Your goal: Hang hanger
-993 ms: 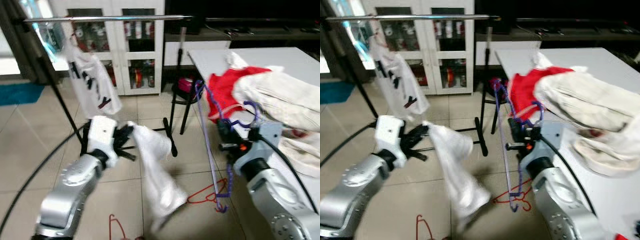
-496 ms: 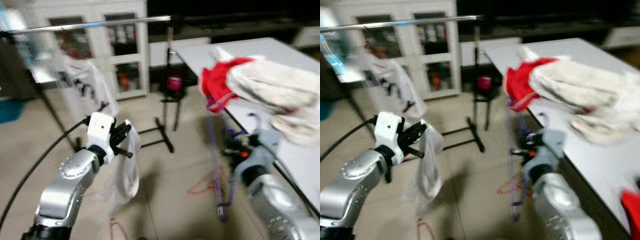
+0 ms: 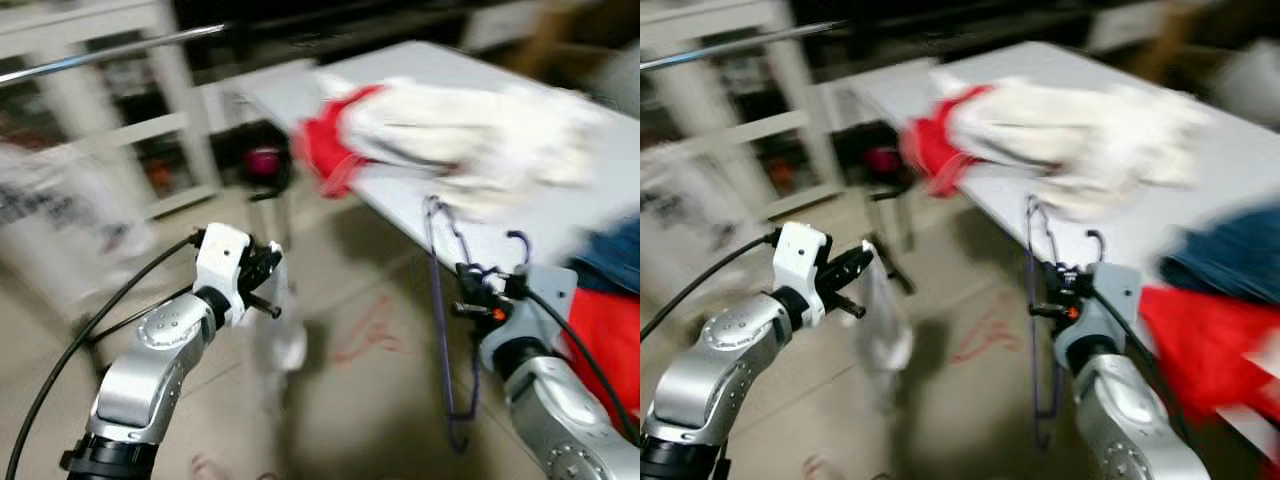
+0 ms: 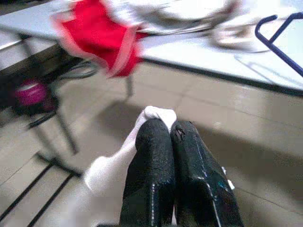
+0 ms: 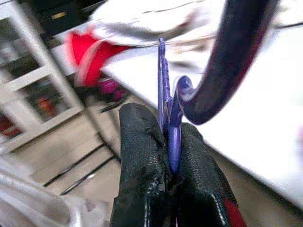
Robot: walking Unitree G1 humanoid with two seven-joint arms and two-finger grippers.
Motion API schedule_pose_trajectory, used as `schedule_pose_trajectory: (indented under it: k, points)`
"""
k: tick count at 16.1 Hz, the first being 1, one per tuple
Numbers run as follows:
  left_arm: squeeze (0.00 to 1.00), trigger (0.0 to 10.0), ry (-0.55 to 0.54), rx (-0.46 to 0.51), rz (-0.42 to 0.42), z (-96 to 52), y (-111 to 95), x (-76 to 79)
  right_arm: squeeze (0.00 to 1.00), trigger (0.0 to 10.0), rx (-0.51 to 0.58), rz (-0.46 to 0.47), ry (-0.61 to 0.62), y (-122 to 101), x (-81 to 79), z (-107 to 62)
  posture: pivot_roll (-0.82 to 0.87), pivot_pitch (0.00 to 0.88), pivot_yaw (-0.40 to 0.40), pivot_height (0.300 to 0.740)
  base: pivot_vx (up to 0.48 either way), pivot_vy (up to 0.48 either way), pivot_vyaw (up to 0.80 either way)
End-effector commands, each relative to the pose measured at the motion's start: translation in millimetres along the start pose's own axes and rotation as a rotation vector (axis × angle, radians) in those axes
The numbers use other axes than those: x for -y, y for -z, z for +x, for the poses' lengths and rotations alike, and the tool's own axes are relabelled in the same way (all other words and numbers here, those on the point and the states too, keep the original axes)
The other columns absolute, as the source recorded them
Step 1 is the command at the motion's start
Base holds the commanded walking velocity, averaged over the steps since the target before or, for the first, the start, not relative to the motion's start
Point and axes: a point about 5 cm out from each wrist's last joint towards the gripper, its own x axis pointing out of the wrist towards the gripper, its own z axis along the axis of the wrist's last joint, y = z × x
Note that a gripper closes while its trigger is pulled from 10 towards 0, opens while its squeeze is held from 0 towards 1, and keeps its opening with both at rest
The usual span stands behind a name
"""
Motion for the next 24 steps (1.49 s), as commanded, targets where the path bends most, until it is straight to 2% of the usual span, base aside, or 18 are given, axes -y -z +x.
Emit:
schedule_pose_trajectory:
  k: [1, 3, 5, 8, 12, 15, 17, 19, 24]
  points:
    - [0.0, 10.0, 0.018, 0.036, 0.031, -1.2, -9.1, -0.9, 0.0, 10.0, 0.012, -0.015, -0.039, -4.3, -6.3, -1.1, -0.2, 0.0, 0.066, 0.74, 0.0, 0.0, -0.8]
    - [0.0, 10.0, 0.016, 0.065, 0.014, -1.3, -13.3, 0.0, 0.0, 10.0, 0.029, -0.036, -0.101, -8.2, -11.0, -1.7, -0.2, 0.0, 0.064, 0.74, 0.0, 0.0, -0.8]
    - [0.0, 10.0, 0.019, 0.05, 0.018, -3.2, -9.7, 0.0, 0.0, 10.0, 0.02, -0.066, -0.17, -9.1, -16.0, -2.7, -0.19, 0.0, 0.063, 0.74, 0.0, 0.0, -0.8]
    - [0.0, 10.0, 0.016, 0.036, 0.001, -4.9, -4.8, 0.0, 0.0, 10.0, -0.033, -0.102, -0.191, -2.7, -15.8, -3.9, -0.19, 0.0, 0.058, 0.74, 0.0, 0.0, -0.8]
    - [0.0, 10.0, -0.002, 0.031, -0.009, -4.3, -1.7, -2.0, 0.0, 10.0, -0.114, -0.098, -0.15, 11.3, -8.0, -5.7, -0.2, 0.0, 0.053, 0.74, 0.0, 0.48, 0.0]
    - [0.0, 10.0, -0.006, 0.03, -0.004, -2.2, -2.7, -3.3, 0.0, 10.0, -0.118, -0.073, -0.148, 12.2, -7.8, -5.9, -0.2, 0.0, 0.056, 0.74, 0.0, 0.48, -0.27]
    - [0.0, 10.0, 0.004, 0.014, 0.056, 0.8, -2.3, -2.4, 0.0, 10.0, -0.121, -0.063, -0.129, 14.5, -6.6, -6.9, -0.21, 0.0, 0.064, 0.74, 0.0, -0.24, -0.8]
    - [0.0, 10.0, 0.015, 0.014, 0.054, 2.9, -1.5, -1.1, 0.0, 10.0, -0.116, -0.05, -0.103, 14.8, -5.0, -7.4, -0.21, 0.0, 0.071, 0.74, 0.0, -0.48, -0.8]
    - [0.0, 10.0, 0.024, 0.032, 0.041, 8.0, -4.2, 1.2, 0.0, 10.0, -0.097, -0.053, -0.064, 11.0, 0.0, -8.9, -0.22, 0.0, 0.083, 0.74, 0.0, 0.0, -0.8]
